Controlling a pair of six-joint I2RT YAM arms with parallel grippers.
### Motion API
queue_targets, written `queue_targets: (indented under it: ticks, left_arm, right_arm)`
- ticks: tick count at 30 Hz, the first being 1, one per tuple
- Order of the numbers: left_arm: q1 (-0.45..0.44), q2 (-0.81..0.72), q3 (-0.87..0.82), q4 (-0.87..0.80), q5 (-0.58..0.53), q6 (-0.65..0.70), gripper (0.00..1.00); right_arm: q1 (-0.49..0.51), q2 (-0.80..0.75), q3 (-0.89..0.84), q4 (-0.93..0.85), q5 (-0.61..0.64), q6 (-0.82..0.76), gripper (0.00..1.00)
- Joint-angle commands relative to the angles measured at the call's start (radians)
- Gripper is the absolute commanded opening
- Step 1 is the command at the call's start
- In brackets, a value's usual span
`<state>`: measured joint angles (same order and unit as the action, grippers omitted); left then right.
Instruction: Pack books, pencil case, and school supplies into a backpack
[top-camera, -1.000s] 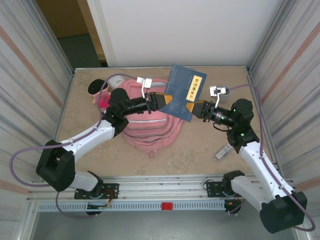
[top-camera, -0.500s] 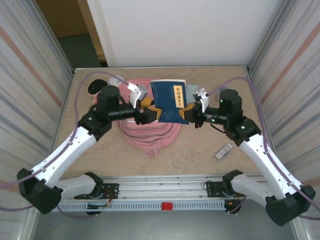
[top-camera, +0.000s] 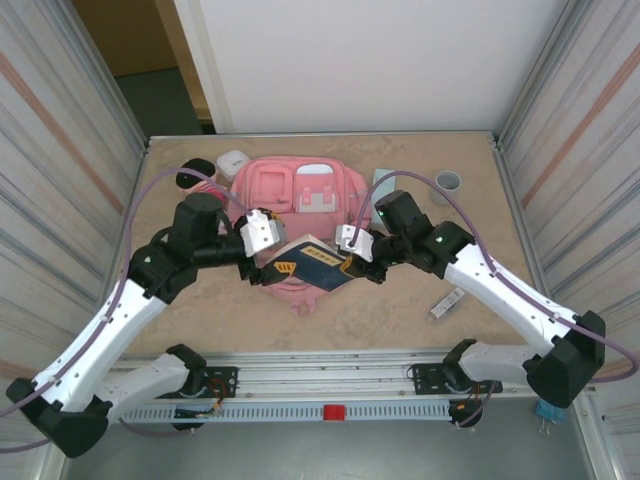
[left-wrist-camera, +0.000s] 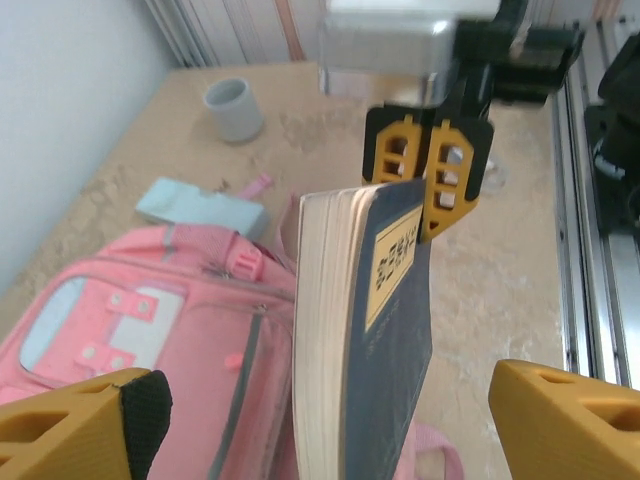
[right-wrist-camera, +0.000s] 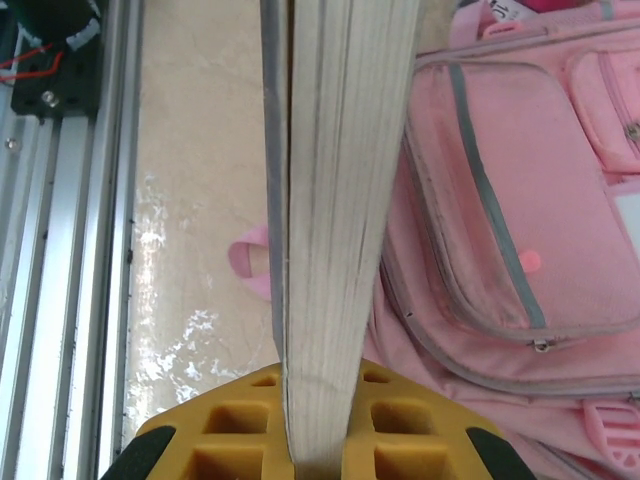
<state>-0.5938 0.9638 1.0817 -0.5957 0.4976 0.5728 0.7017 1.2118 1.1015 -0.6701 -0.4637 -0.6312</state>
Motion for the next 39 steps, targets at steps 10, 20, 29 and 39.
queue_targets:
  ticks: [10, 20, 29, 39]
  left_arm:
    - [-0.002, 0.037, -0.062, 0.048, 0.091, 0.037, 0.25]
    - [0.256, -0.032, -0.24, 0.647, 0.519, -0.455, 0.0]
    - [0.268, 0.046, -0.226, 0.872, 0.641, -0.665, 0.0]
    - [0.268, 0.035, -0.242, 0.92, 0.623, -0.722, 0.01]
  right_arm:
    - [0.002, -0.016, 0.054, 0.055, -0.053, -0.034, 0.2]
    - [-0.376, -0.352, -0.393, 0.771, -0.382, 0.646, 0.8]
    - [-0.362, -0.273, -0.485, 1.185, -0.522, 1.031, 0.82]
    - [-0.309, -0.177, -0.51, 1.492, -0.544, 1.194, 0.34]
